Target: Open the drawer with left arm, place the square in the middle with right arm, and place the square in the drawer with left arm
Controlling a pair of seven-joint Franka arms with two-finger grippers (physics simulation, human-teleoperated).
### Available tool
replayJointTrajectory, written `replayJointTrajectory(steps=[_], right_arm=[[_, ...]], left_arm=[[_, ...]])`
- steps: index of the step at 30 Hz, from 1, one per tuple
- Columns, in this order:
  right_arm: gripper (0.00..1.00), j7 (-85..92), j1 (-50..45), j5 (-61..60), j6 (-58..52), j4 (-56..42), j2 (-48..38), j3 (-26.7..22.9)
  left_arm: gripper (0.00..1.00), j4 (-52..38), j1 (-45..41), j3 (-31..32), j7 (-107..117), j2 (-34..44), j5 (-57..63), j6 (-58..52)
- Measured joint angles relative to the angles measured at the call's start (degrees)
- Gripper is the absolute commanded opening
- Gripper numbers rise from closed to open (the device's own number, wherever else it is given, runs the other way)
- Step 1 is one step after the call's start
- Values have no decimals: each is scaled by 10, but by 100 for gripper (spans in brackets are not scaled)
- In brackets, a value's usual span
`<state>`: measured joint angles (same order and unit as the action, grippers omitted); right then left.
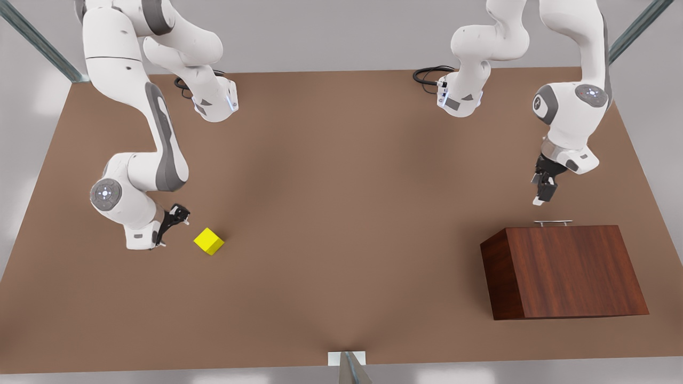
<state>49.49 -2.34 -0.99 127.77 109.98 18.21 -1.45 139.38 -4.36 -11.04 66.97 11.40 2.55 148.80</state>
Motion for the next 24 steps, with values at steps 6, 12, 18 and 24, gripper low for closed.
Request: replayJointTrajectory(steps=[6,12,18,24], right_arm=[[100,3,-8,-3,74,28,62,17],[100,3,-15,-7,95,31,83,17],[100,-7,-19,-43,110,33,102,17],[100,-6,-21,-44,142,43,119,17]], left_arm=[[100,12,12,-16,65,-31,-5,42],[100,12,30,-18,93,-72,-8,78],[100,9,42,-18,93,-124,-9,146],[100,-8,72,-19,92,-168,-8,171]])
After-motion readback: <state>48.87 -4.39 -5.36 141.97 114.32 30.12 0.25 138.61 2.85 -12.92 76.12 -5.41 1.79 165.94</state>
